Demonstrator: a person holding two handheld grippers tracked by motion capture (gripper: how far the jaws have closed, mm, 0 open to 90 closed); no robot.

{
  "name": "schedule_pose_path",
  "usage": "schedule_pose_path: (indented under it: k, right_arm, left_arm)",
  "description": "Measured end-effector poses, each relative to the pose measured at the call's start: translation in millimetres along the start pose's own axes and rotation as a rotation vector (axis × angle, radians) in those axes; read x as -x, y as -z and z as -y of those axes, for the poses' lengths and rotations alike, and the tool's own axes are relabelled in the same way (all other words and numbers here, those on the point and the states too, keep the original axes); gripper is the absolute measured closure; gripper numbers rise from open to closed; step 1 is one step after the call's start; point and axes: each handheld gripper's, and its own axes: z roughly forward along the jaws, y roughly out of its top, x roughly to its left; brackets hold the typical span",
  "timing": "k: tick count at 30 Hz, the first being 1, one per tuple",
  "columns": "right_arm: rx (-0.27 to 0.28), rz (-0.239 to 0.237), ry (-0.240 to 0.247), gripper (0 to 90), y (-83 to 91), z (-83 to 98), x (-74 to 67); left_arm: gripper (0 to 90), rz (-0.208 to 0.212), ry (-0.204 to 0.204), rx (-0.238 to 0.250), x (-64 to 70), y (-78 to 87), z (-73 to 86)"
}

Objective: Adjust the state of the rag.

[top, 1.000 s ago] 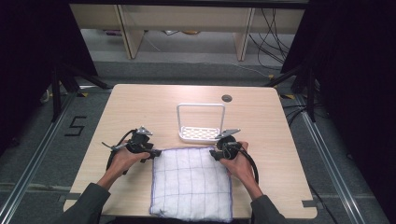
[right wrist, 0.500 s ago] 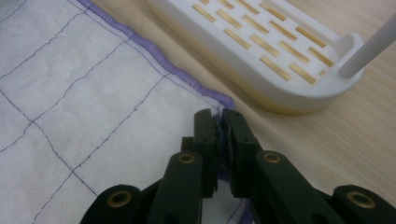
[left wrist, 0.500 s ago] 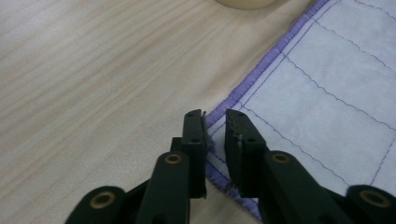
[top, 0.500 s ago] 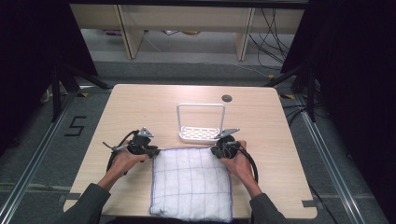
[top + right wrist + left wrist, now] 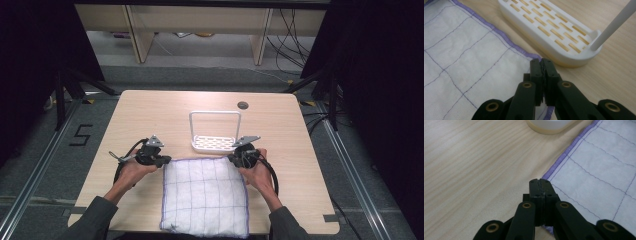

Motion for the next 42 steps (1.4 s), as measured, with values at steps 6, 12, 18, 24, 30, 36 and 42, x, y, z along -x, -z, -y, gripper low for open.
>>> schedule_pose_path:
  k: [6,12,18,24,30,36,42]
  right_arm:
    - [0.041,-0.005,-0.010,88.9,4.7,-0.3,1.9]
    - [0.052,0.008,0.016,89.0,16.7,-7.1,3.5]
    - [0.071,0.014,0.022,89.1,23.4,-11.0,4.2]
    - [0.105,0.030,0.034,89.2,34.9,-18.0,4.7]
    - [0.183,0.051,0.074,89.2,60.3,-27.7,4.7]
    - [0.214,0.040,0.111,89.2,78.1,-27.8,-2.7]
    - [0.221,0.029,0.146,89.2,94.9,-12.6,-16.8]
  left_arm:
    - [89.0,0.001,0.008,0.048,-0.1,8.7,-5.7]
    - [89.2,-0.006,-0.004,0.078,-1.8,13.8,-8.1]
    - [89.3,-0.028,-0.016,0.120,-1.3,23.1,-15.2]
    - [89.4,-0.039,-0.019,0.197,-3.1,39.9,-24.8]
    - [89.4,-0.056,-0.036,0.258,-0.3,58.6,-37.6]
    - [89.4,-0.044,-0.061,0.275,4.6,69.1,-36.5]
    - [89.4,0.019,-0.108,0.305,29.4,87.9,-19.0]
